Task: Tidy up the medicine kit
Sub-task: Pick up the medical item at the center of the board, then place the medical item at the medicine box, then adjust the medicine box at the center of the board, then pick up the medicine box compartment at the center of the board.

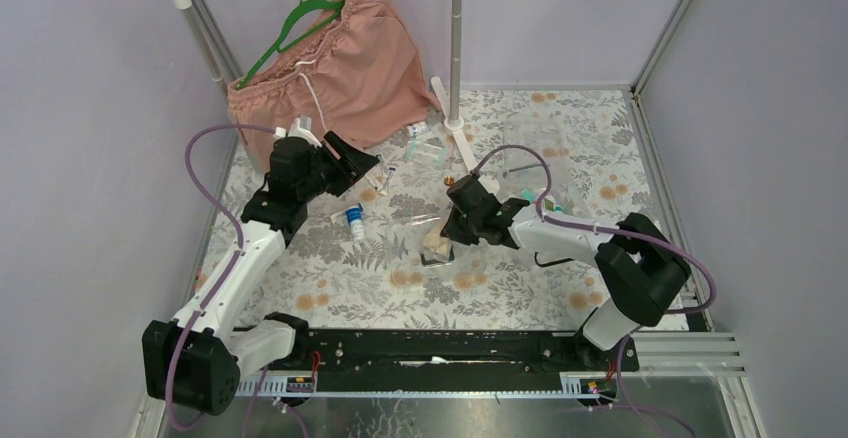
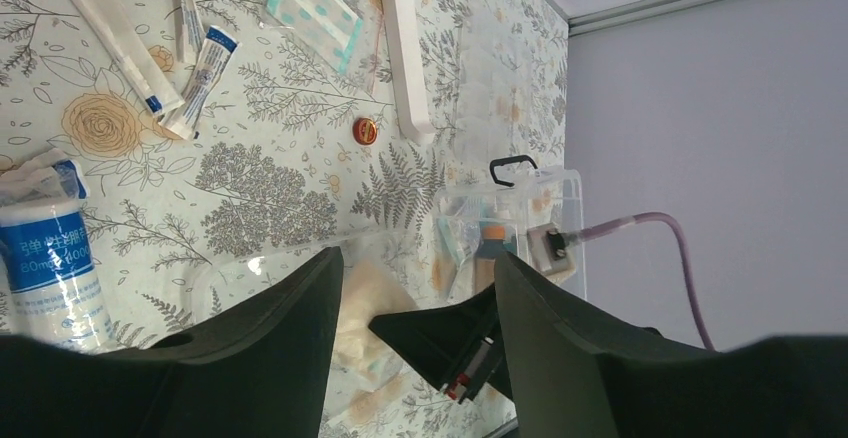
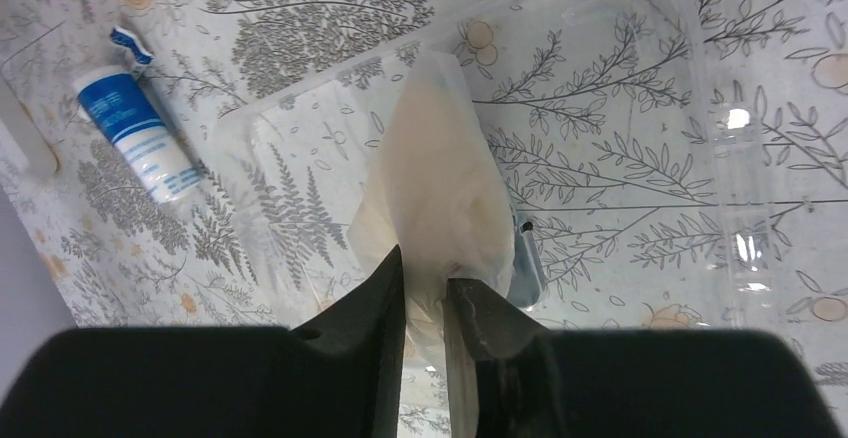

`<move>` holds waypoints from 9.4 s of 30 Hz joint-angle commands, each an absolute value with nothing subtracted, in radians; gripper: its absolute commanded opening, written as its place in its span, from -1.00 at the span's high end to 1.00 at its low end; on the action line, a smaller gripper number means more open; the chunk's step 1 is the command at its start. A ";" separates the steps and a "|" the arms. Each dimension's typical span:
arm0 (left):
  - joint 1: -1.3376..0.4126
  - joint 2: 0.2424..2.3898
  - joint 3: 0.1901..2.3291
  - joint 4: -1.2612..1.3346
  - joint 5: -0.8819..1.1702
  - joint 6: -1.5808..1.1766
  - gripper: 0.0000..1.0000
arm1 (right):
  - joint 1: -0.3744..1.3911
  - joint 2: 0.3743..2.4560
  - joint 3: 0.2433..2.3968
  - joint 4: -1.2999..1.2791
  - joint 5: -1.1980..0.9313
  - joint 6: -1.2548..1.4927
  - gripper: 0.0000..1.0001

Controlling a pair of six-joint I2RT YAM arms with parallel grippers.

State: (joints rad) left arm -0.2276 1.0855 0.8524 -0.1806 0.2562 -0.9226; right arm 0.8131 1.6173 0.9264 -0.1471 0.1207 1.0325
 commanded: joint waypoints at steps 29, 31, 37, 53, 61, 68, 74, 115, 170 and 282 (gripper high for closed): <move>-0.160 1.145 0.891 -0.171 0.360 -0.734 -0.48 | 0.399 1.227 1.061 -0.519 0.458 0.580 0.60; -0.157 1.145 0.892 -0.179 0.360 -0.726 -0.48 | 0.397 1.262 1.080 -0.538 0.422 0.556 0.58; -0.149 1.148 0.872 -0.165 0.373 -0.734 -0.49 | 0.384 1.291 1.066 -0.532 0.310 0.504 0.18; -0.142 1.174 0.866 -0.155 0.400 -0.724 -0.51 | 0.343 1.327 1.112 -0.564 0.246 0.487 0.02; -0.134 1.168 0.869 -0.170 0.395 -0.695 -0.53 | 0.344 1.299 1.103 -0.525 0.241 0.489 0.02; -0.132 1.162 0.878 -0.173 0.367 -0.637 -0.56 | 0.344 1.168 1.072 -0.415 0.157 0.428 -0.25; -0.131 1.187 0.901 -0.190 0.348 -0.608 -0.56 | 0.344 1.179 1.109 -0.387 -0.043 0.408 -0.29; -0.444 1.681 1.299 -0.404 -0.069 -0.406 -0.51 | 0.344 1.133 1.052 -0.464 -0.055 0.456 -0.44; -0.329 1.212 0.908 -0.370 -0.120 -0.395 -0.54 | 0.600 1.511 1.291 -0.506 0.045 0.414 -0.51; -0.276 1.248 0.917 -0.399 -0.181 -0.373 -0.61 | 0.349 1.892 1.624 -0.556 0.238 0.399 -0.53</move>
